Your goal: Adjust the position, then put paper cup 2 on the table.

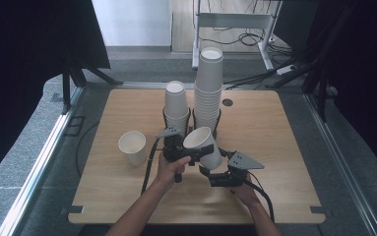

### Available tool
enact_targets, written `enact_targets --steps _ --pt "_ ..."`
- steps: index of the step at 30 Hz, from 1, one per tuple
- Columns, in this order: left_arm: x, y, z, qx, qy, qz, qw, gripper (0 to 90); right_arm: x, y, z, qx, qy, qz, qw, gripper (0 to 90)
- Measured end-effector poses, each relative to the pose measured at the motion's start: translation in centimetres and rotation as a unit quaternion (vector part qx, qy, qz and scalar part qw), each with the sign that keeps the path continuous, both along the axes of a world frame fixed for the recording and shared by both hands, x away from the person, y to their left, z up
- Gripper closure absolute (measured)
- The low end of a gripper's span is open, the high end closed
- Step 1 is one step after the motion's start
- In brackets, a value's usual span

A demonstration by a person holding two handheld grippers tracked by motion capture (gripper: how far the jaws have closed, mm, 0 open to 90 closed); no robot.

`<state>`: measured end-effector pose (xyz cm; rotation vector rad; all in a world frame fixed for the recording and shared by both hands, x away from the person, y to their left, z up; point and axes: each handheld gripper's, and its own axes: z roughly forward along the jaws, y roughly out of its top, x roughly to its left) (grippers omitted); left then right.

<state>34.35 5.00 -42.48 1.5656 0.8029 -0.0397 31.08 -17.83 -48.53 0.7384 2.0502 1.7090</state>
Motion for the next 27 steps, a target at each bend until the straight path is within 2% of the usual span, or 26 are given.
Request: enact_targets --steps 3,7,11,14,19,24,27 --pt "-0.3 0.2 0.4 0.007 -0.012 0.01 0.9999 12.4 0.1 -0.1 0.0 -0.01 0.012 0.0 0.9999 7.3" --pt "-0.8 0.3 1.0 0.027 -0.037 0.025 0.9986 12.4 0.2 -0.2 -0.3 -0.029 0.027 -0.001 0.9992 6.4" --pt "-1.2 0.4 1.3 0.041 -0.052 0.035 0.9972 12.3 0.0 -0.2 -0.5 -0.047 0.029 -0.002 0.9985 6.2" --pt "-1.4 0.6 1.4 0.051 -0.058 0.042 0.9962 12.3 -0.3 -0.4 -0.6 -0.058 0.028 -0.004 0.9979 6.1" --pt "-1.6 1.2 1.3 0.062 -0.06 0.056 0.9947 12.3 -0.5 -1.3 -0.7 -0.061 0.032 -0.012 0.9976 6.2" --pt "-1.8 1.9 0.9 0.085 -0.07 0.083 0.9904 12.3 -0.6 -2.1 -0.7 -0.06 0.033 -0.02 0.9974 6.6" --pt "-1.9 2.3 0.5 0.109 -0.079 0.103 0.9855 12.2 -0.5 -2.5 -0.7 -0.054 0.034 -0.029 0.9975 7.0"
